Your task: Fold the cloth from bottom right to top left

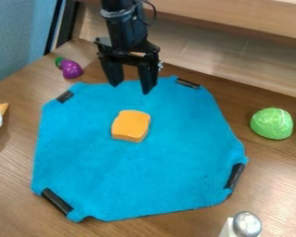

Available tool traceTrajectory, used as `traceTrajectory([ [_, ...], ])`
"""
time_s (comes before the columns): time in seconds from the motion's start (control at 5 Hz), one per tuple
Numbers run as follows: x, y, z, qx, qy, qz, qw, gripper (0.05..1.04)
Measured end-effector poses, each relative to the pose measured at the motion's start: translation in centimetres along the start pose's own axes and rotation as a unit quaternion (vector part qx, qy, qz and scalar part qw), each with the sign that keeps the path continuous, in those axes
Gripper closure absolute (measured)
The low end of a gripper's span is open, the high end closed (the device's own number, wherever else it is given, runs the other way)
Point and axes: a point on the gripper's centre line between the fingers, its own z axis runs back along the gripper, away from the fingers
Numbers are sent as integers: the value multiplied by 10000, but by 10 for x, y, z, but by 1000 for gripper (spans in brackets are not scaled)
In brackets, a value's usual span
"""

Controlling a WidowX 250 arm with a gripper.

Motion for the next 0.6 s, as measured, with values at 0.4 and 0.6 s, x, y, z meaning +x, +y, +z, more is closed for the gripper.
traceTrajectory([
  [0.4,-1,-25,-17,-17,219,-158,9996,82],
  [0.6,0,-60,-30,-81,271,-403,9988,82],
])
